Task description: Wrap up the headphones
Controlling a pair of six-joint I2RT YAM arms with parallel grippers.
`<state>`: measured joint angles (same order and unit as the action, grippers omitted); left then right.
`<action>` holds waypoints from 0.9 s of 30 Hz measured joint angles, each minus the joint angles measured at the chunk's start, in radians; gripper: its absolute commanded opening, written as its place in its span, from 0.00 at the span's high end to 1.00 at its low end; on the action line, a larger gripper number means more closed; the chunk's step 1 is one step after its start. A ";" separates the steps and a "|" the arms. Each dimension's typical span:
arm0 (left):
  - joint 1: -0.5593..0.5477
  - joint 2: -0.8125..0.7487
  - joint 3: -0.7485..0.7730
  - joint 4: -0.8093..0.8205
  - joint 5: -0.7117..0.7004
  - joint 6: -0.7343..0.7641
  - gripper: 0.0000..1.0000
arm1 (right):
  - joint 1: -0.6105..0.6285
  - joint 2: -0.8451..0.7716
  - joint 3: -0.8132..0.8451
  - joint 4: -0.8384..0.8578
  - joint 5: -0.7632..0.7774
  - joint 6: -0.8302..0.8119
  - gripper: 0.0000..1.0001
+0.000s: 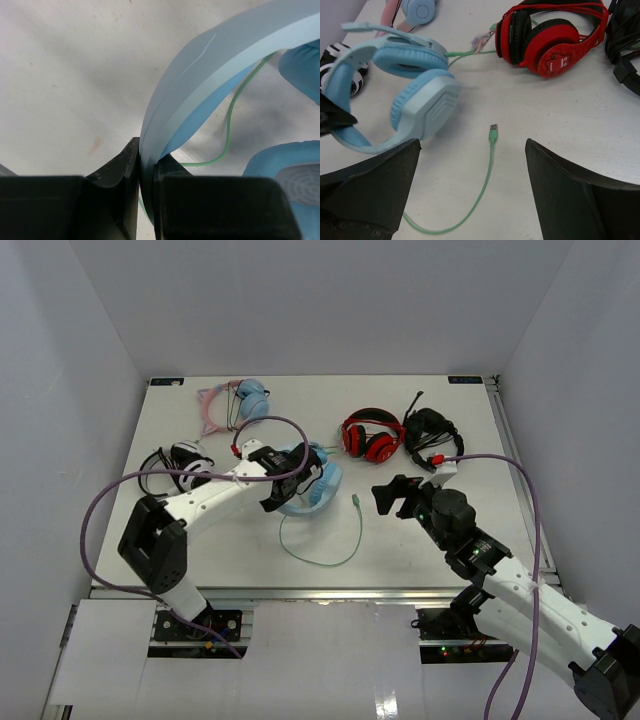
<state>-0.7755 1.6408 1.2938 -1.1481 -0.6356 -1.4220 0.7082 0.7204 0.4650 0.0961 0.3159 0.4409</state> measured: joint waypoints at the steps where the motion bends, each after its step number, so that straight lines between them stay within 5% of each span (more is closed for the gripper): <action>1: 0.000 -0.037 -0.011 0.007 -0.020 0.035 1.00 | 0.000 0.001 -0.005 0.004 -0.010 -0.005 0.06; 11: 0.003 -0.673 -0.254 0.255 -0.003 0.452 1.00 | 0.002 -0.003 -0.135 0.248 -0.342 -0.089 0.01; 19: 0.003 -0.737 -0.095 0.301 0.126 0.538 1.00 | 0.008 -0.075 -0.265 0.535 -0.536 -0.134 0.08; 27: 0.003 -0.786 -0.090 0.229 0.117 0.549 1.00 | 0.008 -0.180 -0.122 0.407 -0.532 -0.239 0.08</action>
<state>-0.7727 0.8548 1.2037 -0.9195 -0.5189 -0.8725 0.7163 0.5407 0.3430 0.5029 -0.2160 0.2014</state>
